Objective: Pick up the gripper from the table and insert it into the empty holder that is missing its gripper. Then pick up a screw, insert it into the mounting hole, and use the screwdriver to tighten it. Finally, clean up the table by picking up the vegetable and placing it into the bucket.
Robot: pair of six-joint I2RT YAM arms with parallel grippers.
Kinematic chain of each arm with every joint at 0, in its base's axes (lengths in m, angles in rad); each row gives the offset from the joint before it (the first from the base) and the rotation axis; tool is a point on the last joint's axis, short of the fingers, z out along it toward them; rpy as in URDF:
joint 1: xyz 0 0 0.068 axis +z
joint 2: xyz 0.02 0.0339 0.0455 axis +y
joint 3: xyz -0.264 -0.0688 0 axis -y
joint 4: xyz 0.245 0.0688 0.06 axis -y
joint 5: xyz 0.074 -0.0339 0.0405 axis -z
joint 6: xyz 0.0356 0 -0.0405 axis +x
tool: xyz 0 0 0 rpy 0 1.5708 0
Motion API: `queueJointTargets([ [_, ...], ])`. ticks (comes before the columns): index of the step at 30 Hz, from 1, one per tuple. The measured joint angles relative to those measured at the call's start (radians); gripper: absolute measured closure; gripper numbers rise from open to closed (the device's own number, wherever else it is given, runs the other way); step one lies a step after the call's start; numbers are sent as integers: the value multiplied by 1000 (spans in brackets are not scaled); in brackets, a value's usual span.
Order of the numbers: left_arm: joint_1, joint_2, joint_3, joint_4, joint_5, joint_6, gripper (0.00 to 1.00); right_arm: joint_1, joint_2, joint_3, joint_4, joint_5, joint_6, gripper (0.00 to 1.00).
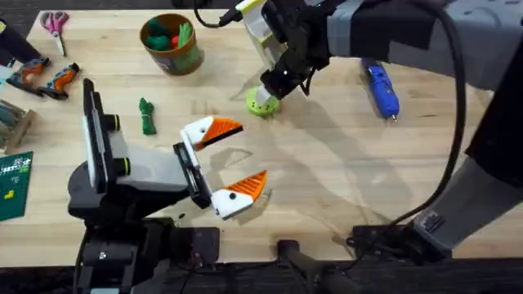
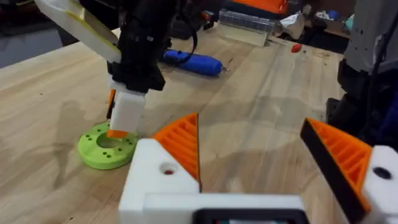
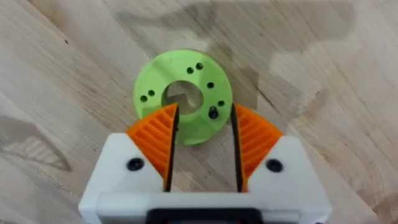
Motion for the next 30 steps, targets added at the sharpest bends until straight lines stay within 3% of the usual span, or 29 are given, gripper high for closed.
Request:
queueJointTargets([
  [30,0,0,0,0,0,0,24,5,0,0,5,0,1,619],
])
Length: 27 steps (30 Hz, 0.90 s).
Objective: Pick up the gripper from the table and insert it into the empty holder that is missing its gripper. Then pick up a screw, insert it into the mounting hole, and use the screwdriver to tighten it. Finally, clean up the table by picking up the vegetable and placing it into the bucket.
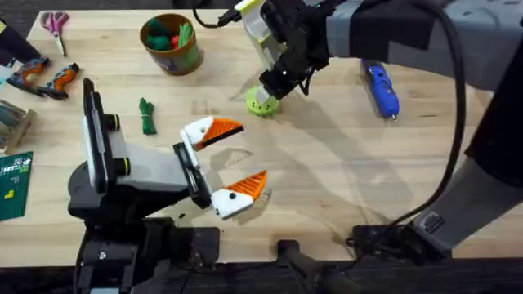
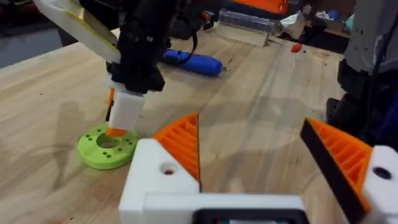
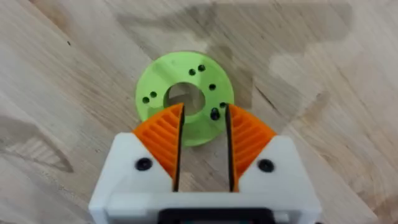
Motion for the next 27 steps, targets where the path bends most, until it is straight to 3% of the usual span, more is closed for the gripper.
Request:
queueJointTargets([
  [27,0,0,0,0,0,0,24,0,0,0,-10,0,2,699],
])
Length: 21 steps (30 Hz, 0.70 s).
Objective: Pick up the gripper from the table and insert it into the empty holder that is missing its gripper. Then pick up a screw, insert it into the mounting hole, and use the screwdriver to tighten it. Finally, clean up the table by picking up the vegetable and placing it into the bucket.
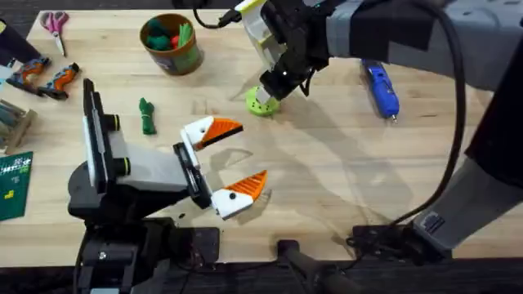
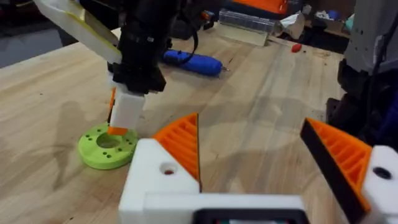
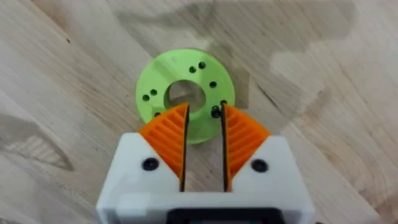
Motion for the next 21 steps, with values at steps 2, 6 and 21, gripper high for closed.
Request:
queueJointTargets([
  [2,0,0,0,0,0,0,24,0,0,0,0,0,0,700],
  [6,0,0,0,0,0,0,24,0,0,0,0,0,0,700],
  [21,0,0,0,0,0,0,24,0,9,2,4,3,0,994],
])
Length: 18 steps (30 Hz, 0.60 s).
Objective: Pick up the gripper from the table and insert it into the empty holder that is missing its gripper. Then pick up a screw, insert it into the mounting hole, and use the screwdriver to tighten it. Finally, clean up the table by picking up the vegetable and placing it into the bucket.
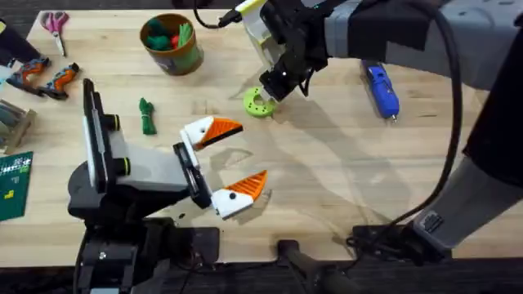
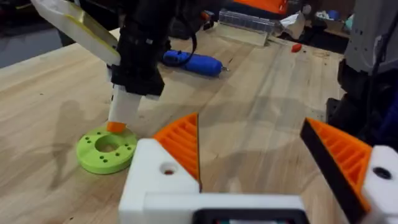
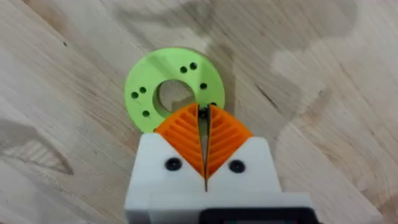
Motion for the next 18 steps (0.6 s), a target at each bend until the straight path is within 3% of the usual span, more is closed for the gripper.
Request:
queueJointTargets([
  [10,0,0,0,0,0,0,24,0,-8,24,-61,-2,0,995],
  [18,0,0,0,0,0,0,24,2,-109,97,-134,-3,0,995],
])
